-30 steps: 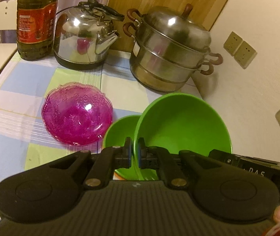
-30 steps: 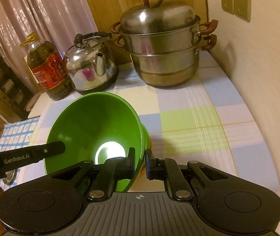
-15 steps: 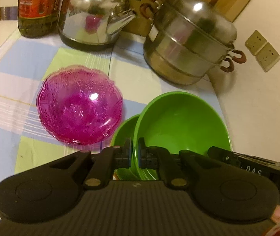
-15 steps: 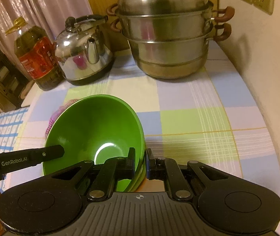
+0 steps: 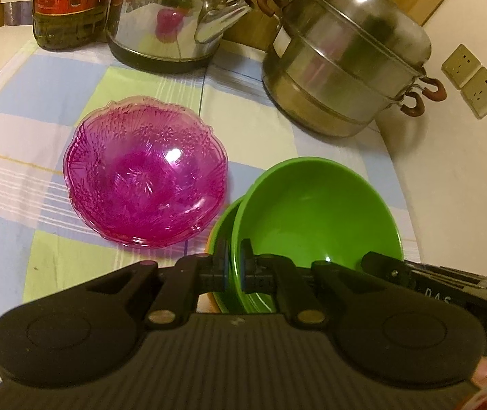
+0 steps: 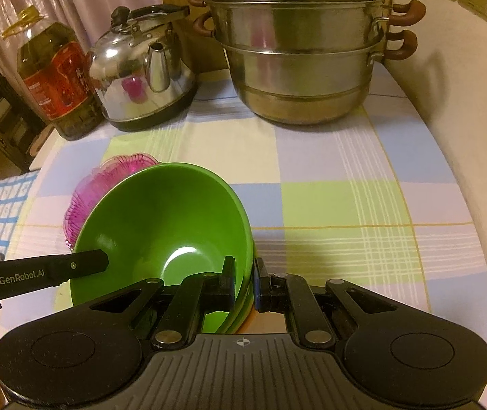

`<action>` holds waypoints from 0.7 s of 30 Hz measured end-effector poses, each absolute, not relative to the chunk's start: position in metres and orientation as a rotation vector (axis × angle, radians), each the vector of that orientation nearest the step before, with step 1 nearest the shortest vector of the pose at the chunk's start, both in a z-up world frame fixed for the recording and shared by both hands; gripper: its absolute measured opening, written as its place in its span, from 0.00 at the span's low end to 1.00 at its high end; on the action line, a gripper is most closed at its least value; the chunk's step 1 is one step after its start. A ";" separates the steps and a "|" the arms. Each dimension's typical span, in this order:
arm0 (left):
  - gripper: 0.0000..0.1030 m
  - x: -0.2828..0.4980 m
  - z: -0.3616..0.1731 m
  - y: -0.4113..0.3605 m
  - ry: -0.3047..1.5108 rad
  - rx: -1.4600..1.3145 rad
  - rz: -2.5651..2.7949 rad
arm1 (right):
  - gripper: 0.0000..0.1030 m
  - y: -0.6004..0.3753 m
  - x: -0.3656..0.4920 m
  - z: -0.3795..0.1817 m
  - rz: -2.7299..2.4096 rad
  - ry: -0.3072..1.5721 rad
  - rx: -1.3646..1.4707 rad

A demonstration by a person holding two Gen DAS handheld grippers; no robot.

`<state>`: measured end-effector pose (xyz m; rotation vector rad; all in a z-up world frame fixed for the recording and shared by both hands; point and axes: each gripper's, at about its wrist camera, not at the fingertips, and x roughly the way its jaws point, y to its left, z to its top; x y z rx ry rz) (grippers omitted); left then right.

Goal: Organize plates and bowls
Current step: 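Lower the small green bowl into the large green bowl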

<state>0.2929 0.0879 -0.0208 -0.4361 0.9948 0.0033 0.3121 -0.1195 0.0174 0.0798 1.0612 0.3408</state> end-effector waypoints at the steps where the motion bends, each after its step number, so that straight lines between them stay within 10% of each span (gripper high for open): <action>1: 0.04 0.293 -0.022 0.088 0.997 -0.434 0.003 | 0.09 -0.119 0.312 0.016 0.341 1.063 0.078; 21: 0.05 0.294 -0.030 0.087 1.011 -0.420 0.016 | 0.10 -0.108 0.312 0.007 0.346 1.050 -0.010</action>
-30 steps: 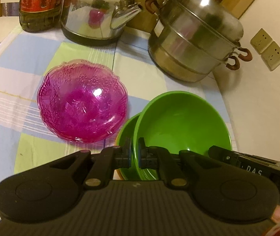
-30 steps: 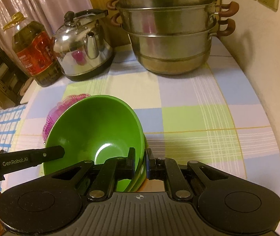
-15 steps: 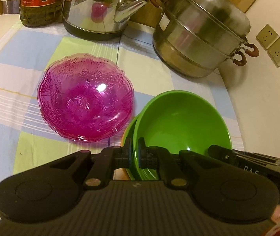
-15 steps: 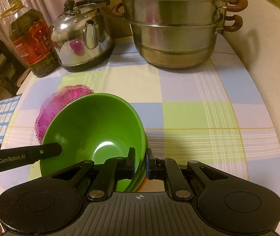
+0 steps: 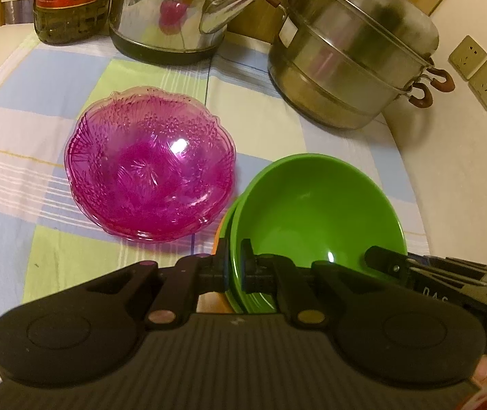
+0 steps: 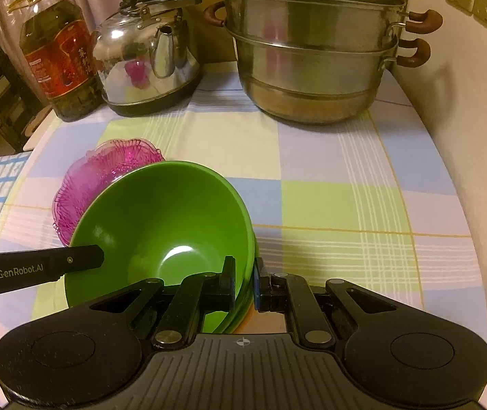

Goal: Organize plates and bowls
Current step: 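Lower the small green bowl into the large green bowl, then open both grippers and withdraw from the three nested bowls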

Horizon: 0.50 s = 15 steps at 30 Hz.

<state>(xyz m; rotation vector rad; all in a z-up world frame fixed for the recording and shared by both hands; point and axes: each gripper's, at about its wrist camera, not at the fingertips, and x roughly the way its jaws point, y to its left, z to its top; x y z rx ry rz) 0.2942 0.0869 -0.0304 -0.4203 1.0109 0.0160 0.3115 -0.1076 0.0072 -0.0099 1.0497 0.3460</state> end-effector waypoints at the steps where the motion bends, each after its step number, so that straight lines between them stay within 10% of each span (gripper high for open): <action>1: 0.05 0.294 -0.031 0.087 1.010 -0.418 0.019 | 0.10 -0.107 0.311 0.007 0.348 1.048 -0.017; 15: 0.20 0.281 -0.013 0.089 0.928 -0.409 0.026 | 0.26 -0.123 0.300 0.011 0.369 0.997 0.059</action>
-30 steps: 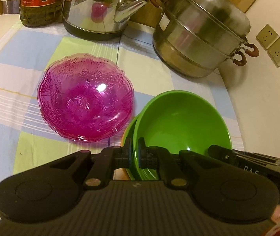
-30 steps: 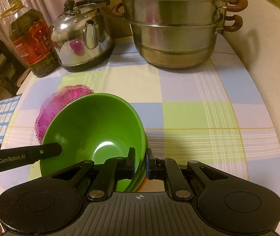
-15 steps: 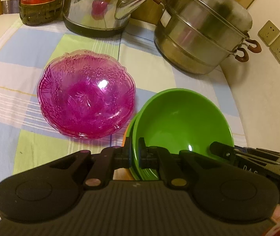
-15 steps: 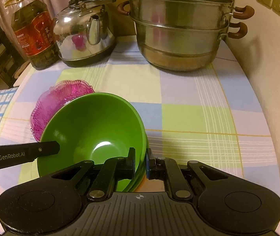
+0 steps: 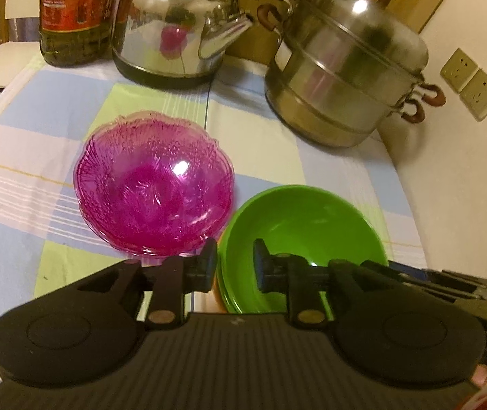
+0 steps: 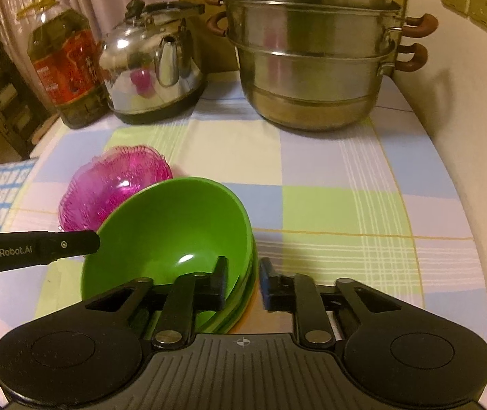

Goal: Organize plates and bowls
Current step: 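Open both grippers and withdraw from the three nested bowls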

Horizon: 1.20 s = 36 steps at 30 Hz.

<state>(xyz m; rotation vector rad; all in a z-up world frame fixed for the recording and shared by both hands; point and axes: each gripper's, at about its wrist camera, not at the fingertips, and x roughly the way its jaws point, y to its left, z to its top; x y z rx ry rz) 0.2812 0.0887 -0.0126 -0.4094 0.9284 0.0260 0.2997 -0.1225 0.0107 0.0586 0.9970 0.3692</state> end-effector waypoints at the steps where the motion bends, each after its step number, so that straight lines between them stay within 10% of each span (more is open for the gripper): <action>1: 0.21 0.279 -0.010 0.089 0.921 -0.412 0.026 | 0.26 -0.126 0.298 0.012 0.371 0.994 0.081; 24: 0.35 0.230 0.002 0.084 0.866 -0.432 0.030 | 0.07 -0.149 0.284 0.018 0.364 0.993 0.279; 29: 0.52 0.213 0.005 0.080 0.853 -0.404 0.059 | 0.17 -0.150 0.266 0.025 0.379 0.990 0.268; 31: 0.61 0.204 0.007 0.078 0.845 -0.381 0.075 | 0.35 -0.152 0.256 0.026 0.378 0.994 0.275; 36: 0.61 0.184 0.009 0.071 0.849 -0.308 0.125 | 0.40 -0.155 0.230 0.029 0.365 1.009 0.261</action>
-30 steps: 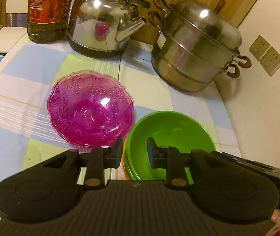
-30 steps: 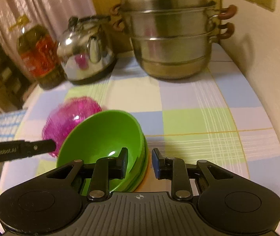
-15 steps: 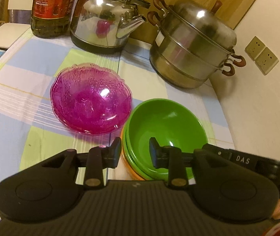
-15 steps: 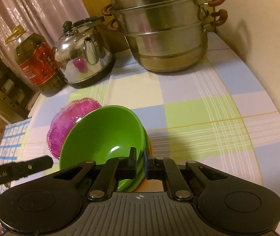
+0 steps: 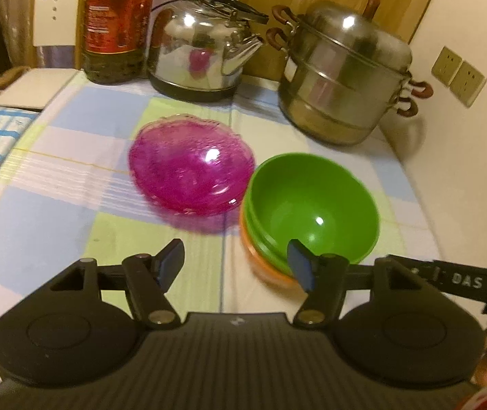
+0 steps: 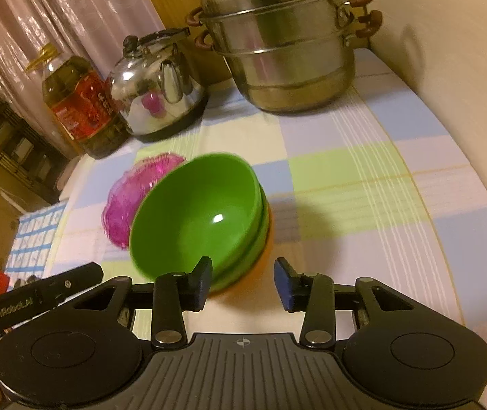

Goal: Organize plates and bowls
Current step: 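Open both grippers and withdraw from the three nested bowls, then close both grippers on the rim of the nested bowl stack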

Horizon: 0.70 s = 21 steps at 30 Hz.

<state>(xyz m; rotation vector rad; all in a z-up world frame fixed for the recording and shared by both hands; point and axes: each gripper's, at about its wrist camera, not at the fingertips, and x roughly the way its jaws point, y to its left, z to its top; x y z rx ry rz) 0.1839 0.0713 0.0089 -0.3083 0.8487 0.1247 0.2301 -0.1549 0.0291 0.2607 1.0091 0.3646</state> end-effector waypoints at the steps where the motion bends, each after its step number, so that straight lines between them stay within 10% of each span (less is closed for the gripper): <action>1: 0.61 0.180 0.009 0.069 0.851 -0.288 0.136 | 0.40 -0.155 0.224 0.030 0.364 1.009 0.255; 21: 0.68 0.115 0.012 0.038 0.854 -0.222 0.107 | 0.40 -0.166 0.146 0.040 0.339 1.022 0.218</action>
